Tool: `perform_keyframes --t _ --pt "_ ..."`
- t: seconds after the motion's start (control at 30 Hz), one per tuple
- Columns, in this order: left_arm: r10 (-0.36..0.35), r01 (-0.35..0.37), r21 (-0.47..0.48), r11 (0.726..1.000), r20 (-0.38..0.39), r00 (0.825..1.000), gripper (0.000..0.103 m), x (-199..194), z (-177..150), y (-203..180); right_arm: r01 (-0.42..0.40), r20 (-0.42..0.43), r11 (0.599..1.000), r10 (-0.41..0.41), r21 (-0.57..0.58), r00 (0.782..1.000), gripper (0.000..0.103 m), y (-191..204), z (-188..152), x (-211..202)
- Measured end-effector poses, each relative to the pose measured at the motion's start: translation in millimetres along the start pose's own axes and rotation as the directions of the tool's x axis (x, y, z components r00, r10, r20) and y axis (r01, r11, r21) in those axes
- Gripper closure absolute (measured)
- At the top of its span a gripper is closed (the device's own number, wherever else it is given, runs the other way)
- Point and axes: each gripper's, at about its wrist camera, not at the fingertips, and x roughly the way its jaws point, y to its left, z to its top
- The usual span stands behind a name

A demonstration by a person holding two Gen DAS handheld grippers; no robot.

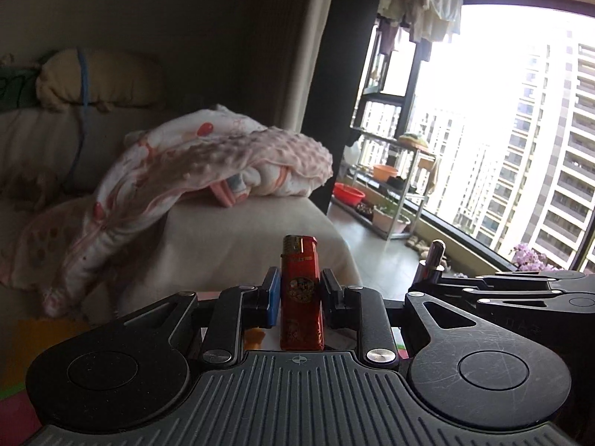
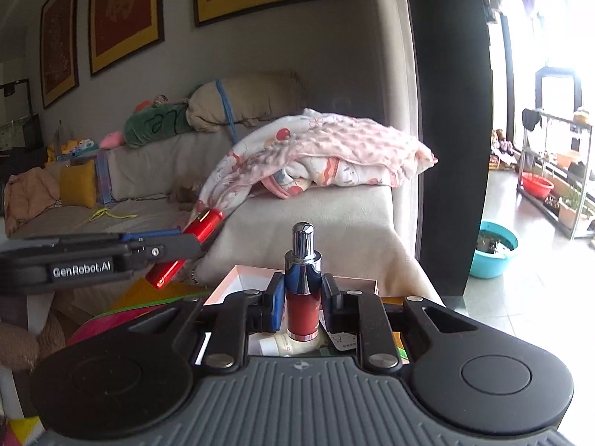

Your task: Organize rigid objects

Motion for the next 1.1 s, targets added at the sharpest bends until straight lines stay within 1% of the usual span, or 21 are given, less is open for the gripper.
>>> perform_keyframes --t 0.1,0.13,0.17,0.2,0.27,0.43,0.53,0.63,0.73,0.8,0.83,0.87,0.9,0.97,1.03,1.1 --pt "-0.002 0.002 -0.057 0.998 0.008 1.0 0.077 9.6 -2.4 13.1 0.008 -0.03 1.0 -0.009 -0.004 1.0 0.083 1.0 0.2 23.9" --pt "-0.004 0.004 -0.08 0.997 -0.001 1.0 0.077 14.7 -2.3 18.4 0.004 -0.039 1.0 -0.005 -0.015 0.999 0.081 2.9 -1.3 29.5" --pt "-0.001 -0.001 -0.099 0.995 -0.018 1.0 0.077 19.0 -3.2 22.1 0.003 -0.045 1.0 -0.004 -0.019 0.999 0.074 3.9 -2.0 35.0" --pt "0.006 -0.01 -0.109 0.994 -0.032 0.999 0.077 22.5 -4.6 24.8 0.009 -0.054 1.0 -0.01 -0.02 0.998 0.063 5.4 -3.2 39.3" --pt "0.015 -0.02 -0.101 0.995 -0.05 0.999 0.077 25.9 -8.5 26.1 0.016 -0.056 1.0 -0.017 -0.018 0.998 0.057 7.3 -5.2 42.5" --pt "0.009 -0.015 -0.083 0.996 -0.075 0.997 0.077 23.3 -18.8 22.7 0.019 -0.065 1.0 -0.02 -0.011 0.998 0.054 8.3 -9.8 42.8" --pt "0.023 -0.027 -0.048 0.998 -0.087 0.996 0.077 14.1 -28.7 16.2 0.038 -0.083 0.999 -0.04 -0.023 0.996 0.054 9.7 -16.3 43.5" --pt "0.05 -0.049 0.005 0.999 -0.11 0.993 0.077 -1.2 -48.5 9.5 0.055 -0.113 0.998 -0.057 -0.022 0.992 0.053 10.6 -30.1 44.8" --pt "0.086 -0.079 0.053 0.995 -0.155 0.984 0.076 -20.9 -74.2 5.3 0.066 -0.171 0.998 -0.067 -0.009 0.983 0.052 12.2 -50.5 44.1" --pt "0.115 -0.1 0.092 0.991 -0.178 0.977 0.076 -37.2 -91.7 3.0 0.085 -0.189 0.996 -0.087 -0.019 0.978 0.052 16.3 -63.6 37.2" --pt "0.134 -0.114 0.125 0.986 -0.17 0.976 0.075 -48.5 -98.8 -0.1 0.088 -0.186 0.996 -0.092 -0.029 0.978 0.05 18.7 -69.3 30.2" --pt "0.158 -0.13 0.154 0.979 -0.182 0.971 0.075 -58.0 -105.6 -2.9 0.089 -0.178 0.995 -0.094 -0.036 0.979 0.044 21.2 -74.9 21.0" --pt "0.173 -0.142 0.167 0.976 -0.189 0.967 0.075 -67.1 -111.9 -4.8 0.09 -0.166 0.995 -0.095 -0.039 0.982 0.034 24.0 -80.6 10.0" --pt "0.183 -0.15 0.173 0.973 -0.198 0.963 0.075 -85.8 -123.7 -8.3 0.093 -0.144 0.995 -0.097 -0.035 0.985 0.024 29.9 -93.3 -12.1" --pt "0.207 -0.171 0.181 0.969 -0.209 0.956 0.075 -100.4 -135.6 -12.2 0.102 -0.145 0.994 -0.107 -0.038 0.984 0.023 37.2 -107.0 -30.0" --pt "0.223 -0.182 0.182 0.966 -0.235 0.946 0.075 -108.9 -148.6 -16.3 0.112 -0.171 0.993 -0.117 -0.039 0.978 0.021 44.5 -121.4 -41.5"
